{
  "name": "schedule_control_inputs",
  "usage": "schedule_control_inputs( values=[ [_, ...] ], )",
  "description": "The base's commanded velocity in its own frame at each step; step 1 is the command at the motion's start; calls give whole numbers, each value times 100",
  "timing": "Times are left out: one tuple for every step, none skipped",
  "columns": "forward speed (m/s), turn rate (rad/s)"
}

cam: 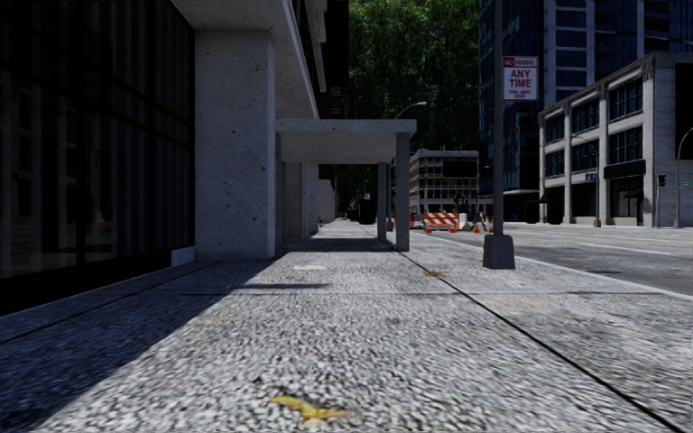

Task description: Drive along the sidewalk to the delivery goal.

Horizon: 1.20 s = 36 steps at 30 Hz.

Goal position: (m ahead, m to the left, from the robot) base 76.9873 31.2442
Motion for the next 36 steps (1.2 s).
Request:
schedule_control_inputs(
  values=[
    [200,0],
    [200,0],
    [200,0],
    [200,0],
    [200,0],
    [200,0],
    [200,0],
    [200,0],
    [200,0],
    [200,0],
    [200,0],
    [200,0],
    [200,0],
    [200,0],
    [200,0],
    [200,0],
    [200,0],
    [200,0],
    [200,0],
    [200,0],
    [200,0],
    [200,0],
    [200,0],
    [200,0],
    [200,0],
    [200,0],
    [200,0],
    [200,0],
    [200,0],
    [200,0],
    [200,0],
    [200,0],
    [200,0],
    [200,0],
    [200,0],
    [200,0]
  ],
)
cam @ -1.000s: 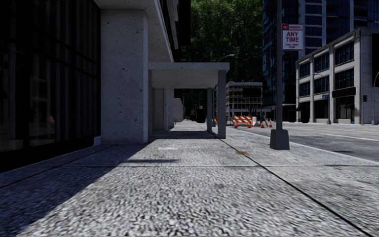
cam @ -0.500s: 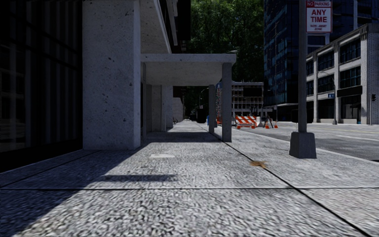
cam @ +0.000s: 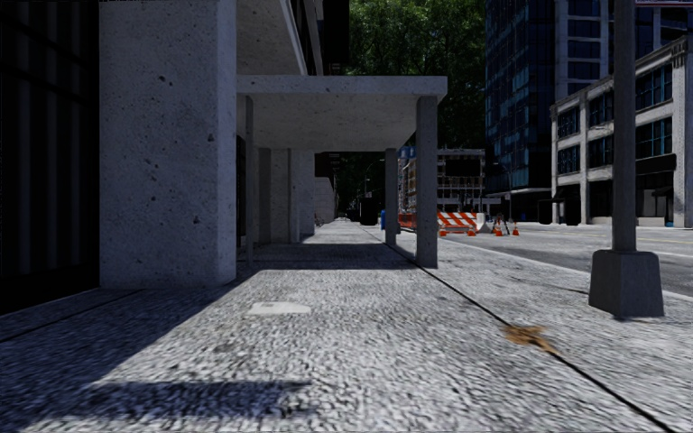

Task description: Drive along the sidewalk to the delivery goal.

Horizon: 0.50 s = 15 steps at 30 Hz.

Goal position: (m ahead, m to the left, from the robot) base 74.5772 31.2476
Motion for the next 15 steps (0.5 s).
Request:
schedule_control_inputs(
  values=[
    [200,0],
    [200,0],
    [200,0],
    [200,0],
    [200,0],
    [200,0],
    [200,0],
    [200,0],
    [200,0],
    [200,0],
    [200,0],
    [200,0],
    [200,0],
    [200,0],
    [200,0]
  ],
)
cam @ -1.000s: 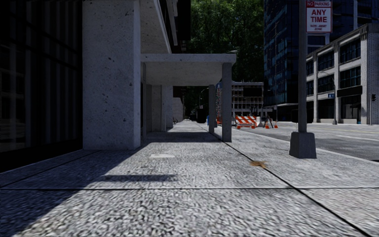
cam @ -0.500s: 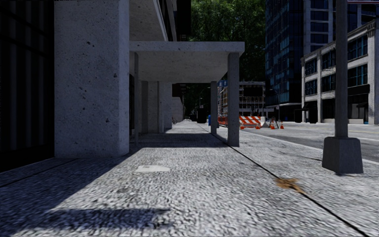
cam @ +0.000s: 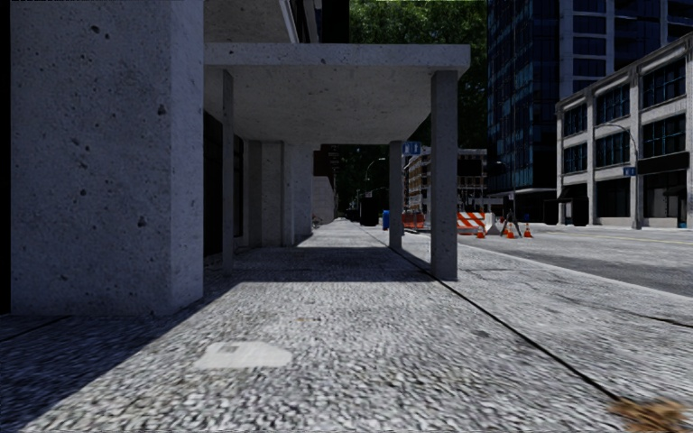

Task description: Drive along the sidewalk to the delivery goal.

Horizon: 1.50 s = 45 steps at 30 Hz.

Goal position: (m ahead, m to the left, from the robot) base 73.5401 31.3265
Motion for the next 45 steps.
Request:
schedule_control_inputs(
  values=[
    [200,0],
    [200,0],
    [200,0],
    [200,0],
    [200,0],
    [200,0],
    [200,0],
    [200,0],
    [200,0],
    [200,0],
    [200,0],
    [200,0],
    [200,0],
    [200,0],
    [200,0],
    [200,0],
    [200,0],
    [200,0],
    [200,0],
    [200,0],
    [200,0],
    [200,0],
    [200,0],
    [200,0],
    [200,0],
    [200,0],
    [200,0],
    [200,0],
    [200,0],
    [200,0],
    [200,0],
    [200,0],
    [200,0],
    [200,0],
    [200,0],
    [200,0],
    [200,0],
    [200,0],
    [200,0],
    [200,0],
    [200,0],
    [200,0],
    [200,0],
    [200,0],
    [200,0]
  ],
)
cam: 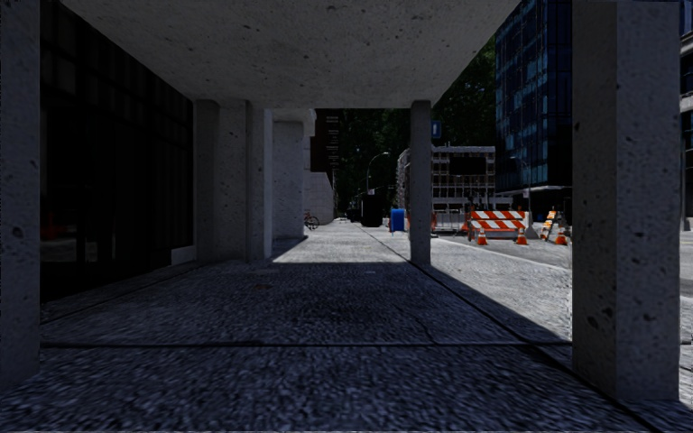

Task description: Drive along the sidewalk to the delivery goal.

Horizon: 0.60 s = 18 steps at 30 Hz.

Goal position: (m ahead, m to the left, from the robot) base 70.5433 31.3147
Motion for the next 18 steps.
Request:
schedule_control_inputs(
  values=[
    [200,0],
    [200,0],
    [200,0],
    [200,0],
    [200,0],
    [200,0],
    [200,0],
    [200,0],
    [200,0],
    [200,0],
    [200,0],
    [200,0],
    [200,0],
    [200,0],
    [200,0],
    [200,0],
    [200,0],
    [200,0]
  ],
)
